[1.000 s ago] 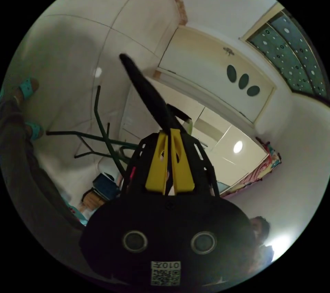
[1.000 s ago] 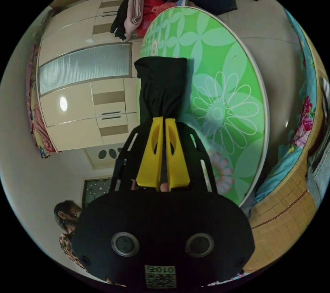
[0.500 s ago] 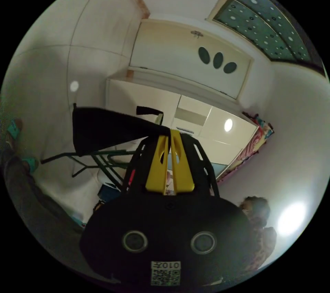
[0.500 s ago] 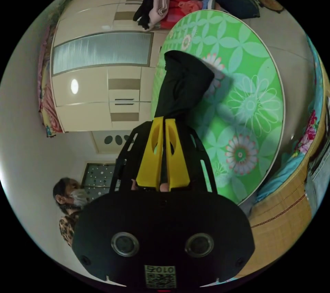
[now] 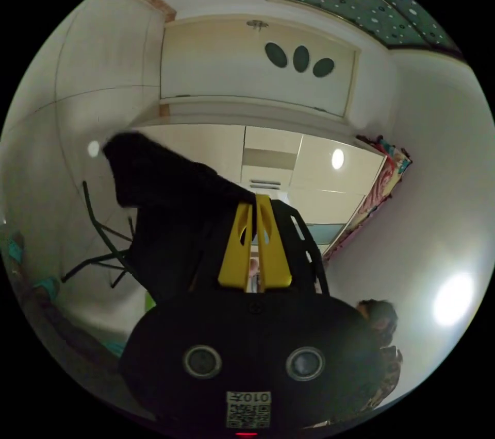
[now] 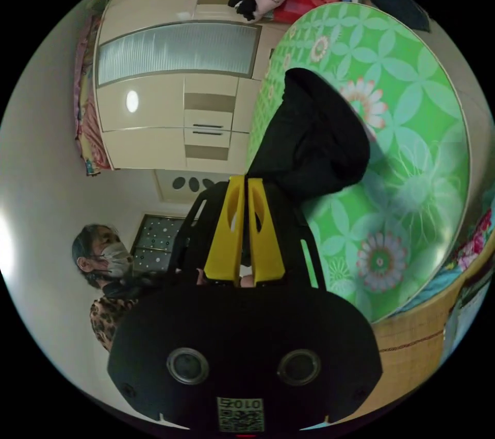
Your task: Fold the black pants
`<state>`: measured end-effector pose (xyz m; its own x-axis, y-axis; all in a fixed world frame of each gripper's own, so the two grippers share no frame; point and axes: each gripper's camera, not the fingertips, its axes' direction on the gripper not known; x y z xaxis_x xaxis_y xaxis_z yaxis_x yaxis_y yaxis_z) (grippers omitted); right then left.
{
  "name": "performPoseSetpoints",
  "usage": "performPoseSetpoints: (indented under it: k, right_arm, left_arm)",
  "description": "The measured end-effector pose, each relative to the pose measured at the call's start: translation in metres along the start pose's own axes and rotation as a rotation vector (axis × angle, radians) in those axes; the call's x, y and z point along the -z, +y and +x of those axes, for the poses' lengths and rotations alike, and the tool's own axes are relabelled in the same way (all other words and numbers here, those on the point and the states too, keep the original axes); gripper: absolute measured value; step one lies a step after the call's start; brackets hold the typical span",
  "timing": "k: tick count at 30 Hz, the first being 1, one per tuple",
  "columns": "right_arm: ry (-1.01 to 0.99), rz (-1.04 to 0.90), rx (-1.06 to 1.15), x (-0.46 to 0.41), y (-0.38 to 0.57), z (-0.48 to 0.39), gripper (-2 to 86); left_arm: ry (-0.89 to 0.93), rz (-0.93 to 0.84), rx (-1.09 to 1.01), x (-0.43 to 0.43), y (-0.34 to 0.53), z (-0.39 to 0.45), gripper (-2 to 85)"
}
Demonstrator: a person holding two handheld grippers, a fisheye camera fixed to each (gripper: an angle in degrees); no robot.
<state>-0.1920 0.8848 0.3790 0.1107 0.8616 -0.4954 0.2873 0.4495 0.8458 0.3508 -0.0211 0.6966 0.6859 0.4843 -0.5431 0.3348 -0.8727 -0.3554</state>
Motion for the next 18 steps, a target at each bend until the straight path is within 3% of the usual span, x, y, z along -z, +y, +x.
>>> performPoseSetpoints:
  k: [9, 18]
  right_arm:
    - [-0.029, -0.035, 0.016, -0.044, -0.096, 0.014, 3.0]
    - [0.063, 0.013, -0.027, -0.112, -0.187, 0.033, 3.2]
  left_arm:
    - [-0.009, -0.206, -0.208, -0.158, -0.063, 0.036, 0.6]
    - [-0.014, -0.417, -0.227, -0.383, -0.153, -0.012, 0.8]
